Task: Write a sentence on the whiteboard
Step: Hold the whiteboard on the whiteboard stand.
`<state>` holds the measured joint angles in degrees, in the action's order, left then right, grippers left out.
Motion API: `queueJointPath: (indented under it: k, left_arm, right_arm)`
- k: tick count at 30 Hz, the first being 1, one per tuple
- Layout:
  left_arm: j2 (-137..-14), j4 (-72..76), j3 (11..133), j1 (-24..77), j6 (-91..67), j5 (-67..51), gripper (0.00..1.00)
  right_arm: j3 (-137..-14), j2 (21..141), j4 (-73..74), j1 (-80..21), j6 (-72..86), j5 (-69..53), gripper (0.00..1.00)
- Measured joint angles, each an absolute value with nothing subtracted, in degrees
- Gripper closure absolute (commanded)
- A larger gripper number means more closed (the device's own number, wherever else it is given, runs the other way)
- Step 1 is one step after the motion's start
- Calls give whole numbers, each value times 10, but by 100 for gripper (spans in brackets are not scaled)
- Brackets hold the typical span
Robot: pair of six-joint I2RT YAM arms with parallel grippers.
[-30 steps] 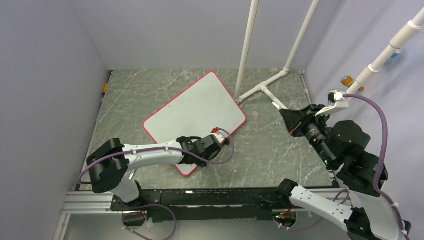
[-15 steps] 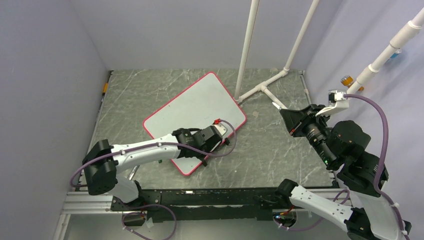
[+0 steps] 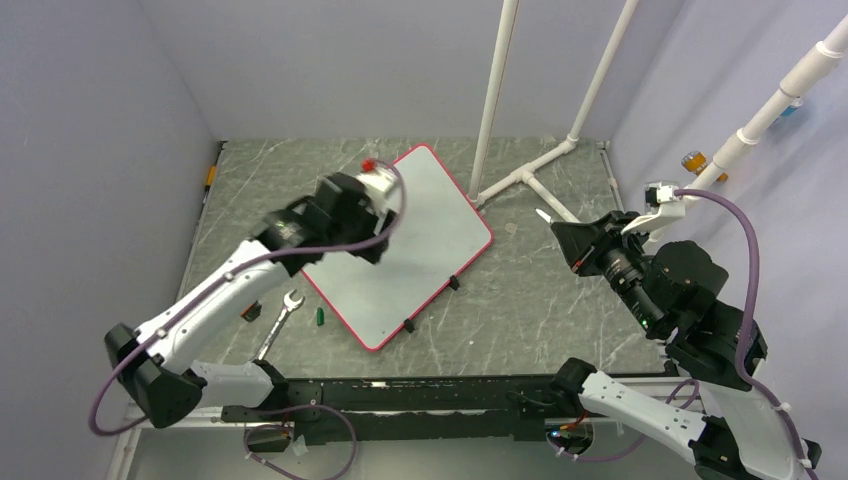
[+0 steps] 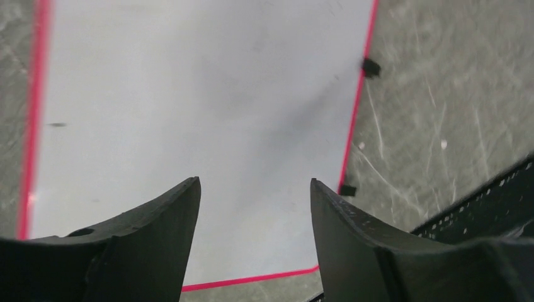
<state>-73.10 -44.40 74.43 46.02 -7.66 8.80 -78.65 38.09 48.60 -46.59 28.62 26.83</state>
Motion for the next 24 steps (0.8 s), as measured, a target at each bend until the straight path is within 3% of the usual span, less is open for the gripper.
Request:
queueJointPath:
  k: [3,9,17,24]
  left_arm:
    - [-705,-439,761,364,-64,14,18]
    - [-686,-413,776,210,-57,-137,18]
    - [-777,-349,776,15,-78,-386,29]
    - [-912,-324,781,-49,-100,-528,35]
  right_arm:
    - [-783,381,482,-466,288,262,100]
    - [-782,381,479,-466,288,250,100]
    - [-771,383,470,-466,291,239,100]
    - [-760,389,463,-466,292,232,100]
